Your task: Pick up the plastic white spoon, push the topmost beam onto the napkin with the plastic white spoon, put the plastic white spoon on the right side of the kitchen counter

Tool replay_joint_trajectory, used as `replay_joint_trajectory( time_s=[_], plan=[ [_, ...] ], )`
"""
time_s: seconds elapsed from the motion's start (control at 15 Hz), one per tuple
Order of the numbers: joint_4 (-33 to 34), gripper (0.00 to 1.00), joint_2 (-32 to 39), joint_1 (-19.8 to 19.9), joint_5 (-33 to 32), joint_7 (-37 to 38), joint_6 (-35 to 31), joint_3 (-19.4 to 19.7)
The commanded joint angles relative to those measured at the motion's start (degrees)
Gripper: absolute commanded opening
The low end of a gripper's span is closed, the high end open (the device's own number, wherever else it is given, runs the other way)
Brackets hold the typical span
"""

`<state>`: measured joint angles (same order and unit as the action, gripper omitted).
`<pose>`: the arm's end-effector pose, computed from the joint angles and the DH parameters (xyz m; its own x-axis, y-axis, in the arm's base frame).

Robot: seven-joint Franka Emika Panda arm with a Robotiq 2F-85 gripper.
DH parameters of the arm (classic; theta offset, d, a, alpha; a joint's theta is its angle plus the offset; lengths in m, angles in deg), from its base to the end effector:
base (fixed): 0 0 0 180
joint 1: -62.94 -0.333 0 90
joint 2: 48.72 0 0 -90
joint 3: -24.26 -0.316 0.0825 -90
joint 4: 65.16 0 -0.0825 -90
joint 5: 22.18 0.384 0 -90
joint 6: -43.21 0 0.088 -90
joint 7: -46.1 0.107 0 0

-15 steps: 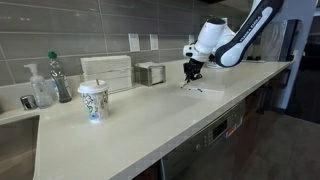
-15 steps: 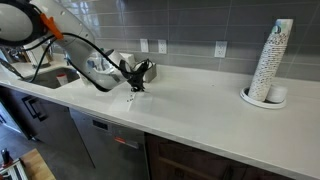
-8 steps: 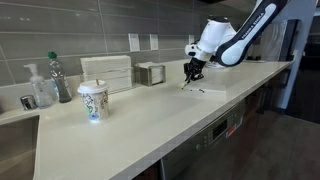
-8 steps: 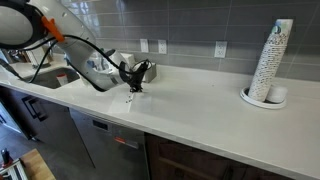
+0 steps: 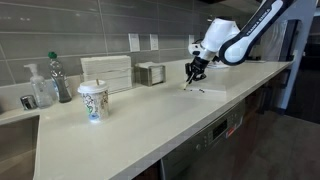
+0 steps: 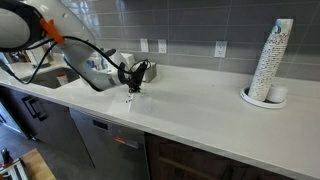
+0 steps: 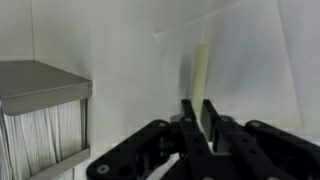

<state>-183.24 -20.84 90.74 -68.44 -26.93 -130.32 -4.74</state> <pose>0.6184 0.0497 0.2814 -0.3440 0.9317 -0.1162 0.7681 0.3504 0.5360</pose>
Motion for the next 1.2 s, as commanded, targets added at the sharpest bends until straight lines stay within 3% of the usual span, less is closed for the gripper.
replay_joint_trajectory(
  time_s=[0.0,1.13],
  plan=[
    [-2.53,0.03,-0.53,5.03,1.65,-4.45,0.11,-4.11],
    [-7.04,0.03,-0.18,19.93,2.69,-13.57,5.51,-18.17]
  ],
)
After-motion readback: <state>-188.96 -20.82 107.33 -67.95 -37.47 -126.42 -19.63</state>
